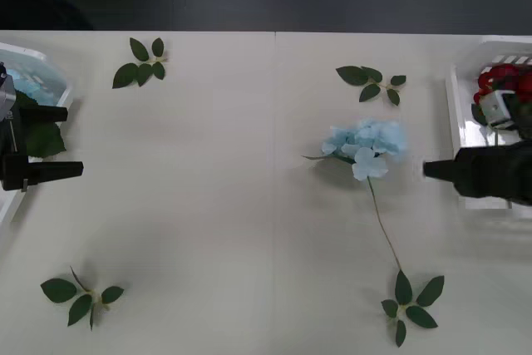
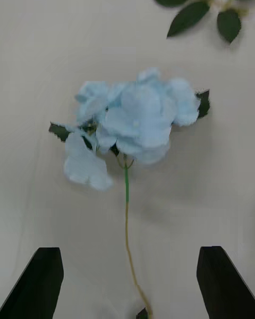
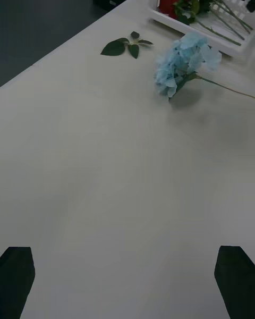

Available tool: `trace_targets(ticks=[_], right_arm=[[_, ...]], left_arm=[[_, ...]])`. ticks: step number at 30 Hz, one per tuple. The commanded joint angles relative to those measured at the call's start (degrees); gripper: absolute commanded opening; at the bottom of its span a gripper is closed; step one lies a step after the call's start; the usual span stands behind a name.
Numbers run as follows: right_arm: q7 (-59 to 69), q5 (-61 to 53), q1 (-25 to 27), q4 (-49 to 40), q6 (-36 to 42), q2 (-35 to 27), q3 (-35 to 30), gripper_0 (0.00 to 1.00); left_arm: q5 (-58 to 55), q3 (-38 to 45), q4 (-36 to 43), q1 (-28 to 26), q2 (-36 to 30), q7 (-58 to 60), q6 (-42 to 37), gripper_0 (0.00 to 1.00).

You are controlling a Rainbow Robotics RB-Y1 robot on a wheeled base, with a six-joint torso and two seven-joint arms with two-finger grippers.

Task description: Put the red flowers into the right box and the blue flowers into the left box

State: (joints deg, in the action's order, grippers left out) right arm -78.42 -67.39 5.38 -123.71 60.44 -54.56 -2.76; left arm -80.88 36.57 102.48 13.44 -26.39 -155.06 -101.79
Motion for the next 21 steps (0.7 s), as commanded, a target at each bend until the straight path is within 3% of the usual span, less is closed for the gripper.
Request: trace_targets(ticks=[1,10,21], right_arm=[[2.0,5.2,-0.2,-0.7,-2.0,5.9,3.4,0.74],[2.4,16.2,-2.4,4.2,-4.7,13.6,11.0,0.74],[2.4,19.4,-6.1,11.1,-6.2,16.1,14.9,0.74]], left_arm=[[-0.4,0.3,1.5,-0.2,-1.6,0.1,0.6,1.00],[-0.4,0.3,1.5,-0.2,-1.6,0.1,0.6,1.00],[-0.4,0.3,1.5,-0.2,-1.6,0.1,0.6,1.00]])
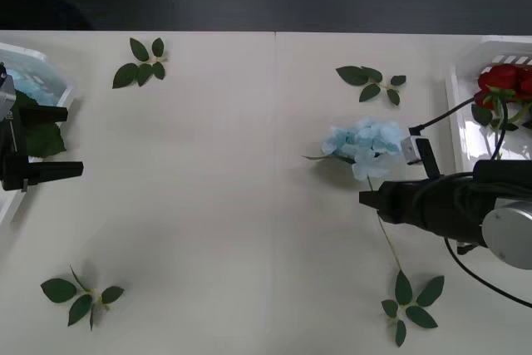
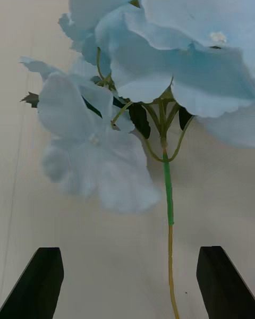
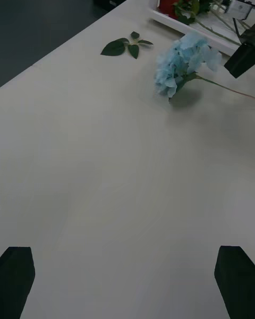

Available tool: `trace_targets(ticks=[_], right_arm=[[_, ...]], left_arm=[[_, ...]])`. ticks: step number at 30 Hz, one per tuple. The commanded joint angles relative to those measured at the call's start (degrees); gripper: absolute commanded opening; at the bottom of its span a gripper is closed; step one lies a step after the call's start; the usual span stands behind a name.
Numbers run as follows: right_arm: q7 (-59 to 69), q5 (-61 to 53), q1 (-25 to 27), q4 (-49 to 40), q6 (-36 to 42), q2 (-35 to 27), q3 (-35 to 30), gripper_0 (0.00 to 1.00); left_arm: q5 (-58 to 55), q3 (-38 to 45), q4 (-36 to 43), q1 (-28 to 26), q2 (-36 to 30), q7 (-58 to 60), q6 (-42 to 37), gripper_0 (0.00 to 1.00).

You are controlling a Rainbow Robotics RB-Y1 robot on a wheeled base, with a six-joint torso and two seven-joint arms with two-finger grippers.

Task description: Put the red flowers into the right box and the blue flowers into the left box

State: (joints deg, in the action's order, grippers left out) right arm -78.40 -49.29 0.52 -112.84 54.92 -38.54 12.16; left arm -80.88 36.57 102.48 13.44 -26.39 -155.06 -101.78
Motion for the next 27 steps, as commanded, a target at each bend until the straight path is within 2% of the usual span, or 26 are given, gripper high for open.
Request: trace_targets(ticks=[1,10,16,27], right_arm=[[2.5,1.5,-1.6,0.7,-0.7,0.0,0.3,0.74],[1.9,1.6,-4.4,6.0,-0.2,0.0,3.7,0.74],[1.9,1.3,-7.6,8.5,5.9,0.2,4.6,0.74],[2.2,1.5,-8.2,8.7,6.9,1.0,4.8,0.74]], left_arm=[[-0.4,0.3,1.5,-0.2,-1.6,0.1,0.6,1.00],[-0.4,0.3,1.5,-0.2,-1.6,0.1,0.6,1.00],[-0.4,0.3,1.5,-0.2,-1.6,0.1,0.6,1.00],[-0.4,0.3,1.5,-0.2,-1.6,0.1,0.6,1.00]])
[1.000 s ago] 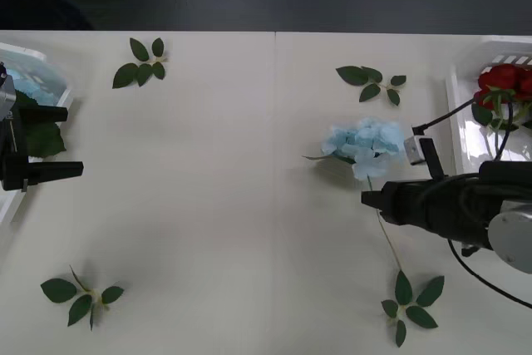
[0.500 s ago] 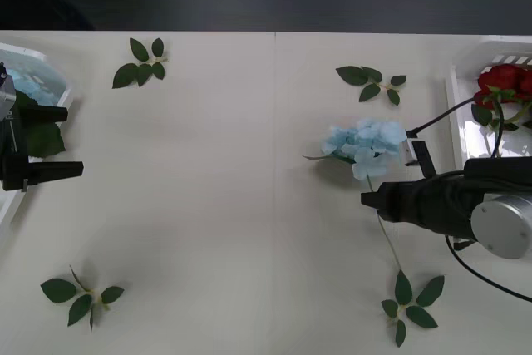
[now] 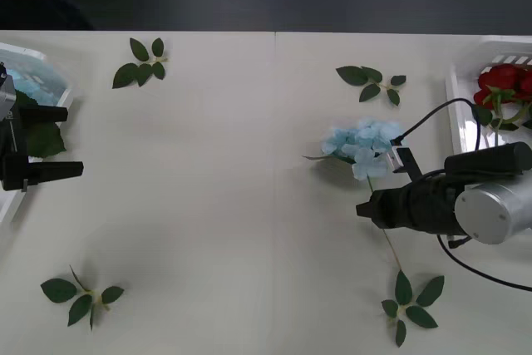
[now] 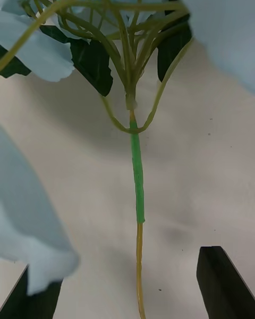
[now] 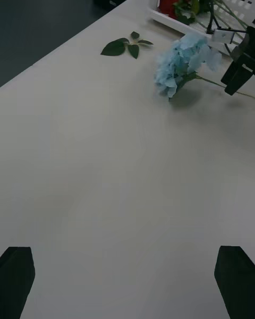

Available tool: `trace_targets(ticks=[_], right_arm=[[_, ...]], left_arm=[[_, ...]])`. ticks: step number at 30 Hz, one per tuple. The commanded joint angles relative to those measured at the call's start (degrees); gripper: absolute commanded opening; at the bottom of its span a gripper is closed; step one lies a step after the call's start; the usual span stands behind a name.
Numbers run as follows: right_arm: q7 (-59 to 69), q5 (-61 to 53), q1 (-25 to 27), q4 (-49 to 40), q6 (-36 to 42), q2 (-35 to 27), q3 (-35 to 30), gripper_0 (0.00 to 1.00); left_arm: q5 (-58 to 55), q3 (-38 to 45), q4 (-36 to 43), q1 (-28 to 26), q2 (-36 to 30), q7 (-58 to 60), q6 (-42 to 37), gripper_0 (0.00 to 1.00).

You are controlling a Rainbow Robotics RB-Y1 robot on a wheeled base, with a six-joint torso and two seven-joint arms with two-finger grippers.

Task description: Put the red flowers into the right box and the blue flowers into the left box

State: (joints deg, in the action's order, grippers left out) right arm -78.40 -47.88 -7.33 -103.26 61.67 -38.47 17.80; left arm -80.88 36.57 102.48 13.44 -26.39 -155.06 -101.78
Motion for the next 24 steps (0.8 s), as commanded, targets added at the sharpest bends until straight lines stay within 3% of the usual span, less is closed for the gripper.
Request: trace_targets(ticks=[1,16,18,19,20,24], right_arm=[[2.1,0.2,-0.4,-0.6,0.1,1.1,-0.7,0.74],[1.8,1.9,-4.0,4.3,-0.3,4.7,0.3,0.74],[1.8,2.1,-4.1,4.2,-0.3,4.9,0.3,0.44],[1.8,2.1,-4.1,4.3,-0.3,4.9,0.3,0.14],[1.8,2.2,-4.1,4.3,-0.3,4.9,0.4,0.00],[1.5,2.4,-4.0,4.5,-0.3,4.9,0.5,0.00]], left_arm=[[-0.4,0.3,1.5,-0.2,-1.6,0.1,0.6,1.00],[-0.4,0.3,1.5,-0.2,-1.6,0.1,0.6,1.00],[-0.4,0.3,1.5,-0.2,-1.6,0.1,0.6,1.00],[-0.4,0.3,1.5,-0.2,-1.6,0.1,0.6,1.00],[-0.4,0.3,1.5,-0.2,-1.6,0.1,0.6,1.00],[-0.4,0.3,1.5,-0.2,-1.6,0.1,0.6,1.00]])
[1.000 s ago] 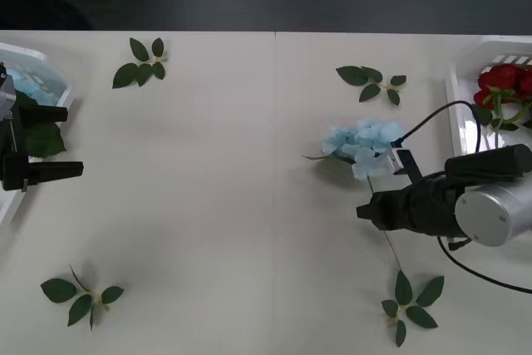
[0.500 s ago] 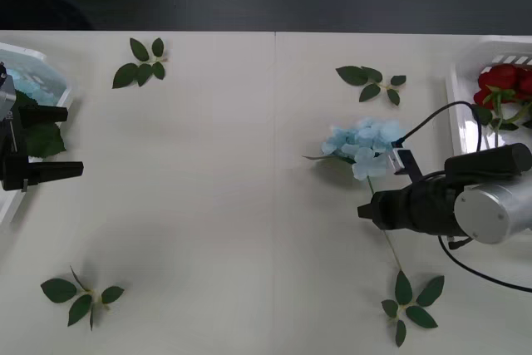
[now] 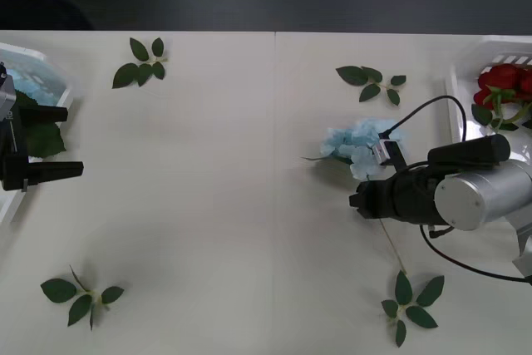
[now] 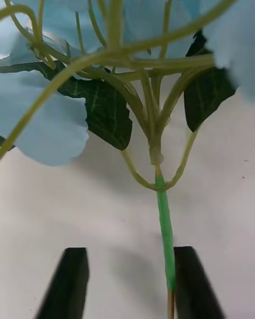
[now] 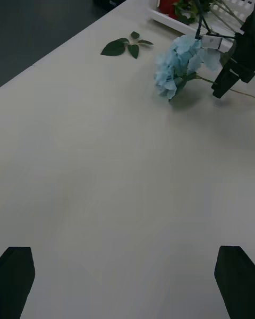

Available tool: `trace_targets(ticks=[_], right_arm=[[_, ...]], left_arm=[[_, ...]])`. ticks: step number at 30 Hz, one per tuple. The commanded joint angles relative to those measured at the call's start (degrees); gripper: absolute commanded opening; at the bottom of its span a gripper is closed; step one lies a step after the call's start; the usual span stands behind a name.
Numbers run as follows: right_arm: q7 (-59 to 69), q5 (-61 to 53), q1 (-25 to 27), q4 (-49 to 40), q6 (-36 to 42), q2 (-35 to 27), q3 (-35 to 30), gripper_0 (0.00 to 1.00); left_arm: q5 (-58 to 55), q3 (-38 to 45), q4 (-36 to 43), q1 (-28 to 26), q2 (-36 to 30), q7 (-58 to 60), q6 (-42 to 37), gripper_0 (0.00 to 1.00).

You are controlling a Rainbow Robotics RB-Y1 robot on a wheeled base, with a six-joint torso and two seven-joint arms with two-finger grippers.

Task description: Put the red flowers into the right box and the blue flowers into the left box

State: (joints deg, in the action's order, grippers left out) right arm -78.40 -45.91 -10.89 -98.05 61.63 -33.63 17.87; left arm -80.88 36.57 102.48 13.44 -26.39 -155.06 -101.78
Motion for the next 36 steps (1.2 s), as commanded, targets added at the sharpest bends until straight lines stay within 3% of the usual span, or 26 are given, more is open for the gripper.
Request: trace_targets(ticks=[1,15,28,32,36], right_arm=[[1.5,0.6,-0.5,-0.6,-0.4,0.1,0.6,0.00],[1.4,0.7,-0.8,-2.0,-0.1,-0.4,-0.9,0.00],[1.1,-8.1,-0.9,-22.5,25.6,-1.0,-25.6,0.00],[0.4,-13.3,-0.9,-25.9,27.2,-1.4,-31.4,0.00],[-1.1,-19.5,-0.5,-26.8,21.3,-3.4,-33.8,0.00]], left_arm=[[-0.4,0.3,1.5,-0.2,-1.6,0.1,0.6,1.00],[-0.4,0.3,1.5,-0.2,-1.6,0.1,0.6,1.00],[-0.4,0.3,1.5,-0.2,-1.6,0.1,0.6,1.00],[-0.4,0.3,1.5,-0.2,-1.6,0.1,0.6,1.00],[-0.4,0.3,1.5,-0.2,-1.6,0.1,0.6,1.00]])
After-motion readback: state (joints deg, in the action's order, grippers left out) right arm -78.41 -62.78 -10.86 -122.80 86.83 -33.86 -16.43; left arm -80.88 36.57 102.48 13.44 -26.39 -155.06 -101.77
